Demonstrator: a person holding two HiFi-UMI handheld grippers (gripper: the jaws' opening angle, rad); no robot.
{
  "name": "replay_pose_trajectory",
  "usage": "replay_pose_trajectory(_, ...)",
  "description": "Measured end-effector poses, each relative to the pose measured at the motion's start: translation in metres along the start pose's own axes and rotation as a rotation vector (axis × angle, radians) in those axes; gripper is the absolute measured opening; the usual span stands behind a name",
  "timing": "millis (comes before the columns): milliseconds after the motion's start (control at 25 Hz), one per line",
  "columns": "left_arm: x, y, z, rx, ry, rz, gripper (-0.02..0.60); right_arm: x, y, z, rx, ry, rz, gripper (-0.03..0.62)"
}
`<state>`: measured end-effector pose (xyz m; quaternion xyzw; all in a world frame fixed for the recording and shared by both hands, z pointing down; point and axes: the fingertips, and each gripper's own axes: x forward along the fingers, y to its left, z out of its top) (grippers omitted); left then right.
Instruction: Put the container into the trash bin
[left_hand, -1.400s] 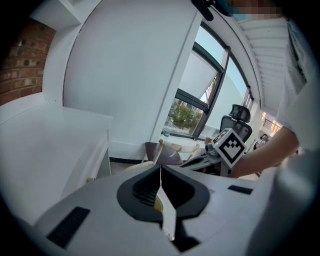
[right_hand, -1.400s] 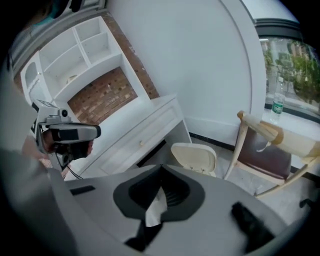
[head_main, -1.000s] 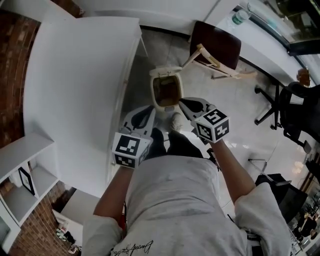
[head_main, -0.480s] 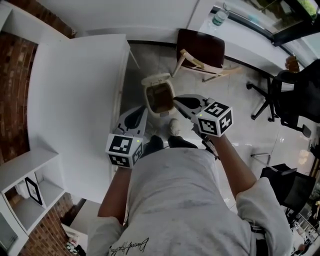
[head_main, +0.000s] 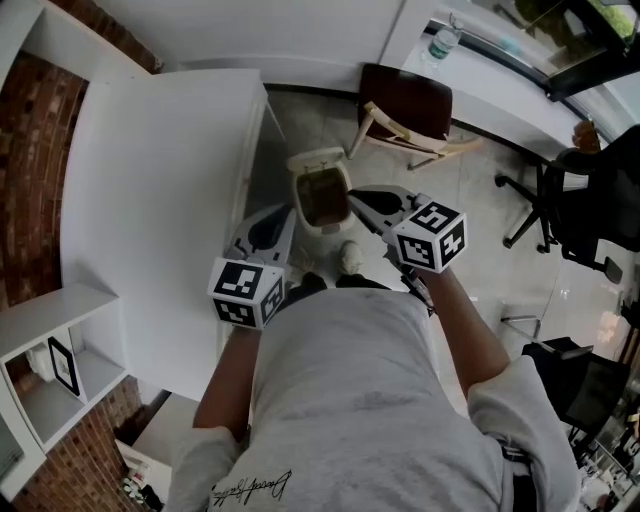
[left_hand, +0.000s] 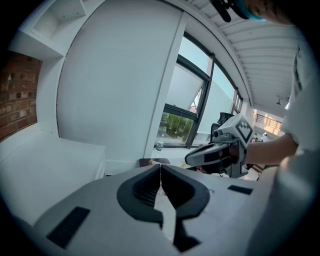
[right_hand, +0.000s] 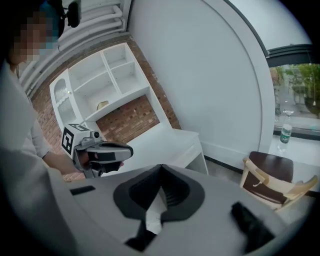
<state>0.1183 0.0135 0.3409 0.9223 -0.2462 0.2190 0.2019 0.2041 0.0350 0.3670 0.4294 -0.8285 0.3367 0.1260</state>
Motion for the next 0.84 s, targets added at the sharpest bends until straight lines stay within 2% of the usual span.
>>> replay_pose_trajectory(840, -0.0043, -0.0101, 0.0075, 0.024, -0.012, 0.002, 0.017, -0.0033, 0.0091, 0.0034, -0.016, -0.017, 0.041, 0.028)
